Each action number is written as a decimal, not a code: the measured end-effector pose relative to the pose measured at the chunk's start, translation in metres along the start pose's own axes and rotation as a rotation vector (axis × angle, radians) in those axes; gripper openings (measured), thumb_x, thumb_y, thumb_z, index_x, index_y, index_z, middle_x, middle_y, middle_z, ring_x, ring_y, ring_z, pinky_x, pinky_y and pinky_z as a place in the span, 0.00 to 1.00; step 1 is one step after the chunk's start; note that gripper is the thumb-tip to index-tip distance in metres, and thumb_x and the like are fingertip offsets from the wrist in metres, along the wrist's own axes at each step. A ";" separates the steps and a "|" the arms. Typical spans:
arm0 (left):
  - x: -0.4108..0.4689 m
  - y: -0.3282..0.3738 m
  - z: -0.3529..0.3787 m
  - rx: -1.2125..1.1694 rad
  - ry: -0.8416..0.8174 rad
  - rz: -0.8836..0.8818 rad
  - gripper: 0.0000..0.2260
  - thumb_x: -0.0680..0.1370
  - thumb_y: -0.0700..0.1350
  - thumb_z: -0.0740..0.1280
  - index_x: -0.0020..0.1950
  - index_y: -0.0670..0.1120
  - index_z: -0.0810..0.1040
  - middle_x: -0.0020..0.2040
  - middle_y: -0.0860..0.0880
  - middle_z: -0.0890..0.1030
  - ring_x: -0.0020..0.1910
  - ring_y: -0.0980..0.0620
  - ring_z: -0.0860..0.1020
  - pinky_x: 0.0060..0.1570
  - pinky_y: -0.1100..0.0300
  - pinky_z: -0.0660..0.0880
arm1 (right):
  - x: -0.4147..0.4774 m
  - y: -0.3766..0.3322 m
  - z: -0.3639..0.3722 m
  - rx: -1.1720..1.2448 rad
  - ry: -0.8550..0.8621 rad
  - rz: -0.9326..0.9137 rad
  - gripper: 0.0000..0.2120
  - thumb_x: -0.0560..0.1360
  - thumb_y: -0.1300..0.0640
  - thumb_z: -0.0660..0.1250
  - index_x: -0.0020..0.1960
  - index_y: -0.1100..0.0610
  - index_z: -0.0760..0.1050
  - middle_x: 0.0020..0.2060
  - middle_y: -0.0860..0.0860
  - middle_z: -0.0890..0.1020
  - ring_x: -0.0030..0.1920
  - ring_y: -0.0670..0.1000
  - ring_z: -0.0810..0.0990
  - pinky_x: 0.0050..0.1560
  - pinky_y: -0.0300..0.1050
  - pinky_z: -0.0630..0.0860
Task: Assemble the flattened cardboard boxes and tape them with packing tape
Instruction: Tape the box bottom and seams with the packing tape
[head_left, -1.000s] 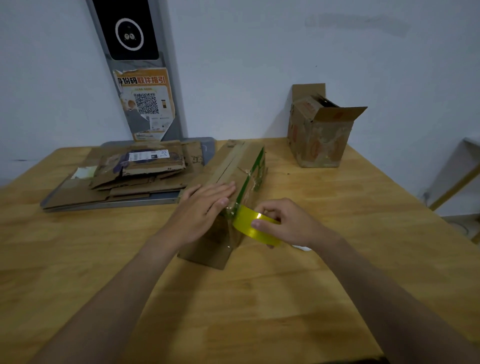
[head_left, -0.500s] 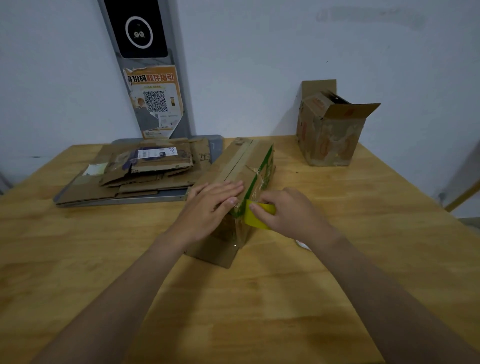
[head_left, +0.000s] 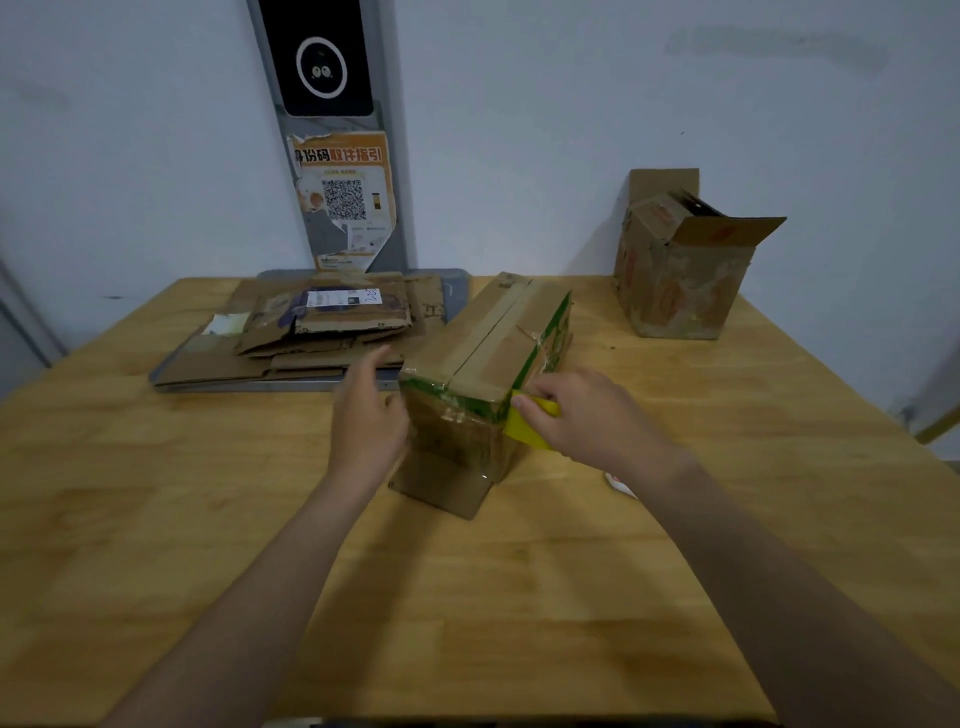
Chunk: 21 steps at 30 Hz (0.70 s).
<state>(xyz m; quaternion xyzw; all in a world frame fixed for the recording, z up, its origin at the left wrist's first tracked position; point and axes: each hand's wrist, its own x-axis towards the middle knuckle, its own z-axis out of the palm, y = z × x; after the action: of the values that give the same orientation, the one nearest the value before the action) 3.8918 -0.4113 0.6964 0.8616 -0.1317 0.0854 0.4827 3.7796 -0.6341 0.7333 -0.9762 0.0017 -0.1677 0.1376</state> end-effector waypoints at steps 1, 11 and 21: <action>-0.001 -0.010 -0.002 0.133 -0.039 -0.159 0.26 0.82 0.44 0.65 0.79 0.50 0.64 0.76 0.48 0.70 0.76 0.44 0.66 0.72 0.45 0.69 | -0.001 0.000 0.000 0.009 0.003 0.004 0.20 0.82 0.41 0.59 0.41 0.53 0.77 0.34 0.50 0.79 0.37 0.52 0.76 0.36 0.50 0.75; -0.007 -0.025 0.006 -0.230 -0.228 -0.649 0.35 0.78 0.46 0.73 0.80 0.44 0.59 0.70 0.42 0.72 0.65 0.42 0.72 0.59 0.48 0.74 | 0.028 -0.002 -0.007 0.208 -0.267 -0.112 0.20 0.80 0.47 0.68 0.35 0.59 0.79 0.78 0.44 0.67 0.80 0.47 0.53 0.76 0.44 0.51; -0.004 -0.021 0.006 -0.547 0.009 -0.788 0.22 0.76 0.33 0.71 0.68 0.38 0.70 0.56 0.41 0.75 0.56 0.43 0.76 0.47 0.54 0.76 | 0.027 0.005 -0.007 0.280 -0.302 -0.057 0.21 0.81 0.50 0.67 0.34 0.62 0.76 0.78 0.43 0.66 0.80 0.46 0.57 0.76 0.44 0.56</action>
<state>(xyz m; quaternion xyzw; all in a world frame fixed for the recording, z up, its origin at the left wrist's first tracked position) 3.8948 -0.4057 0.6754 0.6868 0.1894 -0.1383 0.6880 3.8034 -0.6417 0.7472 -0.9612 -0.0698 -0.0220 0.2660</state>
